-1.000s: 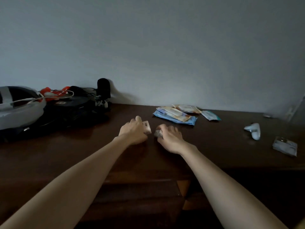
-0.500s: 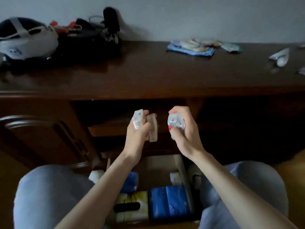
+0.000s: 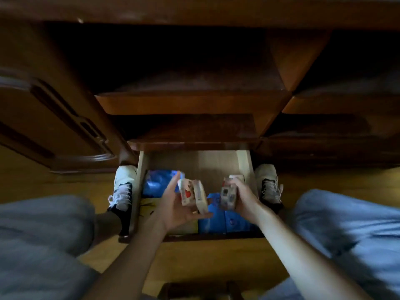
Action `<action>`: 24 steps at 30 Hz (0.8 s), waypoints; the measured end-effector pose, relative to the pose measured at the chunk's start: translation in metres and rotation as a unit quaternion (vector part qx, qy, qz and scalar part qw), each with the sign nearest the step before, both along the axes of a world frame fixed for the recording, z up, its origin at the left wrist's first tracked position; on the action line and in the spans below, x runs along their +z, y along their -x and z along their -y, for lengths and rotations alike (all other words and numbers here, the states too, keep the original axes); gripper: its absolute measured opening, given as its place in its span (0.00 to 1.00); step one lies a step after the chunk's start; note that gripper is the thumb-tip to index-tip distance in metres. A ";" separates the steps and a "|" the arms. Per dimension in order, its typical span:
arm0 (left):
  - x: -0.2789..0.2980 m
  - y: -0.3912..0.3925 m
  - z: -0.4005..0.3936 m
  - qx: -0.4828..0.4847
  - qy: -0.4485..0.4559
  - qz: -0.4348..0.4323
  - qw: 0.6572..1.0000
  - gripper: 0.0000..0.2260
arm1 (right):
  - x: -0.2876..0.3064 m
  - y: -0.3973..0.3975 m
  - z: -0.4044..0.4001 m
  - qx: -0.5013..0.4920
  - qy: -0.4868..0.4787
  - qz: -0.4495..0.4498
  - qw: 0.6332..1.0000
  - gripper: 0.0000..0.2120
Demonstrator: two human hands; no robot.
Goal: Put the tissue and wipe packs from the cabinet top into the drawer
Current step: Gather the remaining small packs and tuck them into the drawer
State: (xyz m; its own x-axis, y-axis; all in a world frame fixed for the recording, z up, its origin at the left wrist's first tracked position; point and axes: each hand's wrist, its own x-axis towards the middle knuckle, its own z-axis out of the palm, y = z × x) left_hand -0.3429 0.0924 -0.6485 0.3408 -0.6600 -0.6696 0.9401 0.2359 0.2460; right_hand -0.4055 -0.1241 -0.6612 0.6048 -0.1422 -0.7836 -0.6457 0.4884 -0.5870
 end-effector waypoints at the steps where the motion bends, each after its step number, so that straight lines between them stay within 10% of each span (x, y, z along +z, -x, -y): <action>1: -0.006 0.000 -0.001 -0.005 0.015 -0.013 1.000 0.37 | -0.003 0.002 0.002 -0.027 -0.042 0.010 0.999 0.18; 16: -0.038 -0.007 0.007 -0.099 -0.139 0.165 0.972 0.22 | -0.011 0.007 -0.025 0.226 0.213 0.146 0.939 0.26; 24: -0.045 -0.010 0.005 -0.139 -0.201 0.152 0.958 0.19 | -0.016 0.007 -0.020 0.310 0.198 0.096 0.925 0.28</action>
State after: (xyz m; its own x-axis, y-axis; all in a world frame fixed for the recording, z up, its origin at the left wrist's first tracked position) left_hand -0.3333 0.0875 -0.6935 0.4086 -0.4635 -0.7863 0.8236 -0.1841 0.5365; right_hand -0.4121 -0.1045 -0.6771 0.7891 0.0263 -0.6137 -0.5945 -0.2185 -0.7738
